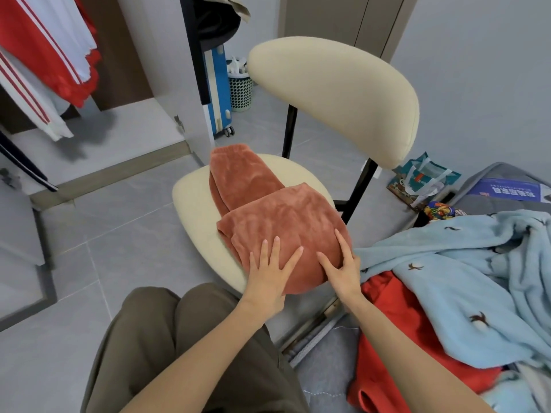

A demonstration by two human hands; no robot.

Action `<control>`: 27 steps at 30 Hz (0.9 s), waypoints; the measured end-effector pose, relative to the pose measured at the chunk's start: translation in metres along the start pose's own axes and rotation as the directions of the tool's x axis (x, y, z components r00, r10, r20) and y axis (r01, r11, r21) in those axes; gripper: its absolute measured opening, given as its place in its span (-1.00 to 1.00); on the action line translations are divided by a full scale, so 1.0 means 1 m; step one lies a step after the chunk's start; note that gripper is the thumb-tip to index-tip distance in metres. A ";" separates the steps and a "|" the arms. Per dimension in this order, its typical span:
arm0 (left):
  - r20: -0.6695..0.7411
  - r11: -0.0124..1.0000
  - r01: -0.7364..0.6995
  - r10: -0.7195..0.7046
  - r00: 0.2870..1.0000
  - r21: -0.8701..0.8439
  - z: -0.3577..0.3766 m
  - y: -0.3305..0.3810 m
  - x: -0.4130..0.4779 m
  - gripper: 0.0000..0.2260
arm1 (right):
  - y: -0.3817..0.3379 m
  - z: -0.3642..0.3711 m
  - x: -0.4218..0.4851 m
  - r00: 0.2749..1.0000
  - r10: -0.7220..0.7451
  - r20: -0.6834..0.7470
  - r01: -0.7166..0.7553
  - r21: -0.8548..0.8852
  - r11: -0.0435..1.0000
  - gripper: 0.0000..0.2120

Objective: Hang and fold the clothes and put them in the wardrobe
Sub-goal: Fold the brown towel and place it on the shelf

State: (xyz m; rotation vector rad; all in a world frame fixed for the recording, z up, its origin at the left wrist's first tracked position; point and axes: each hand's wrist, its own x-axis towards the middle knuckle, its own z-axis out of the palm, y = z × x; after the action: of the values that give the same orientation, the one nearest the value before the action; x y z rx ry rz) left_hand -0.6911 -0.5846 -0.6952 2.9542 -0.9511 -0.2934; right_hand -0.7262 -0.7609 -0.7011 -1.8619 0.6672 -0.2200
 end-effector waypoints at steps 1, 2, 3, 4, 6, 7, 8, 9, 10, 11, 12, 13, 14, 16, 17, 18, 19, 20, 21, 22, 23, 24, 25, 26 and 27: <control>0.020 1.000 0.004 -0.004 1.000 -0.008 -0.004 -0.001 -0.001 -0.10 | -0.003 -0.001 0.000 0.999 -0.026 -0.027 0.025 -0.019 1.000 -0.42; 0.039 1.000 0.007 -0.006 0.999 -0.016 -0.009 -0.001 -0.003 -0.14 | -0.007 -0.003 0.000 0.997 -0.056 -0.047 0.054 -0.046 0.998 -0.47; 0.054 1.000 0.007 -0.006 0.999 -0.022 -0.014 -0.002 -0.004 -0.18 | -0.011 -0.005 0.000 0.995 -0.084 -0.058 0.080 -0.071 0.994 -0.51; 0.066 1.000 0.004 -0.002 0.998 -0.030 -0.019 -0.003 -0.006 -0.21 | -0.017 -0.007 0.000 0.993 -0.105 -0.057 0.100 -0.091 0.991 -0.53; 0.079 0.998 -0.021 0.026 0.997 -0.067 -0.030 -0.008 -0.010 -0.28 | -0.027 -0.014 -0.003 0.990 -0.130 -0.051 0.122 -0.129 0.984 -0.55; 0.079 0.993 -0.044 0.053 0.996 -0.107 -0.036 -0.012 -0.013 -0.31 | -0.032 -0.018 -0.005 0.988 -0.144 -0.058 0.133 -0.155 0.979 -0.56; 0.072 0.984 -0.074 0.087 0.994 -0.163 -0.042 -0.015 -0.016 -0.35 | -0.037 -0.022 -0.008 0.985 -0.159 -0.069 0.145 -0.177 0.973 -0.57; 0.057 0.968 -0.109 0.125 0.990 -0.228 -0.048 -0.018 -0.019 -0.40 | -0.042 -0.027 -0.011 0.982 -0.172 -0.082 0.153 -0.193 0.969 -0.59; 0.031 0.943 -0.140 0.157 0.987 -0.301 -0.055 -0.020 -0.022 -0.45 | -0.047 -0.033 -0.015 0.979 -0.180 -0.101 0.156 -0.205 0.966 -0.61; -0.009 0.912 -0.161 0.170 0.985 -0.377 -0.062 -0.021 -0.026 -0.52 | -0.053 -0.039 -0.018 0.975 -0.184 -0.125 0.154 -0.216 0.964 -0.64; -0.056 0.878 -0.174 0.166 0.985 -0.445 -0.069 -0.022 -0.028 -0.59 | -0.060 -0.045 -0.021 0.971 -0.187 -0.152 0.151 -0.224 0.963 -0.68; -0.101 0.853 -0.180 0.149 0.984 -0.490 -0.075 -0.023 -0.029 -0.64 | -0.068 -0.051 -0.024 0.965 -0.194 -0.178 0.151 -0.229 0.962 -0.71; -0.140 0.843 -0.179 0.124 0.982 -0.508 -0.081 -0.024 -0.029 -0.67 | -0.076 -0.056 -0.026 0.957 -0.207 -0.201 0.158 -0.234 0.959 -0.73; -0.190 0.824 -0.149 0.052 0.980 -0.546 -0.092 -0.028 -0.025 -0.70 | -0.091 -0.062 -0.028 0.942 -0.248 -0.228 0.189 -0.253 0.949 -0.72; -0.199 0.798 -0.122 0.002 0.980 -0.590 -0.097 -0.030 -0.022 -0.71 | -0.099 -0.063 -0.027 0.933 -0.276 -0.231 0.214 -0.259 0.942 -0.71; -0.205 0.762 -0.090 -0.056 0.977 -0.641 -0.101 -0.034 -0.018 -0.74 | -0.106 -0.062 -0.025 0.923 -0.308 -0.229 0.247 -0.259 0.934 -0.70; -0.214 0.728 -0.058 -0.124 0.969 -0.684 -0.105 -0.038 -0.014 -0.76 | -0.114 -0.059 -0.023 0.913 -0.342 -0.222 0.284 -0.254 0.924 -0.70; -0.234 0.706 -0.029 -0.195 0.952 -0.707 -0.109 -0.042 -0.009 -0.78 | -0.120 -0.055 -0.020 0.903 -0.375 -0.208 0.324 -0.243 0.914 -0.70; -0.265 0.703 -0.009 -0.255 0.930 -0.711 -0.112 -0.046 -0.003 -0.79 | -0.125 -0.049 -0.017 0.892 -0.411 -0.185 0.367 -0.232 0.901 -0.69; -0.299 0.711 0.001 -0.297 0.907 -0.703 -0.116 -0.050 0.003 -0.79 | -0.129 -0.043 -0.014 0.877 -0.456 -0.152 0.417 -0.229 0.880 -0.69; -0.329 0.722 0.006 -0.322 0.888 -0.692 -0.119 -0.053 0.010 -0.78 | -0.133 -0.037 -0.011 0.854 -0.510 -0.103 0.475 -0.245 0.845 -0.68; -0.350 0.733 0.013 -0.340 0.873 -0.680 -0.123 -0.056 0.017 -0.77 | -0.134 -0.030 -0.008 0.826 -0.562 -0.039 0.529 -0.291 0.797 -0.68; -0.361 0.738 0.025 -0.359 0.860 -0.674 -0.127 -0.058 0.024 -0.75 | -0.134 -0.023 -0.003 0.800 -0.600 0.034 0.569 -0.362 0.738 -0.66; -0.367 0.736 0.040 -0.384 0.847 -0.676 -0.132 -0.059 0.031 -0.73 | -0.133 -0.016 0.003 0.782 -0.614 0.106 0.591 -0.437 0.678 -0.62; -0.376 0.734 0.057 -0.411 0.831 -0.677 -0.137 -0.058 0.036 -0.70 | -0.131 -0.009 0.010 0.779 -0.606 0.164 0.597 -0.493 0.634 -0.57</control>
State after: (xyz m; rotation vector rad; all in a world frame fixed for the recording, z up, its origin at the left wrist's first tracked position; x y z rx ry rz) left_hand -0.6037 -0.5629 -0.5720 2.2953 -0.2878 0.1430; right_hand -0.6776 -0.7409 -0.5799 -2.5863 0.0620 -0.5338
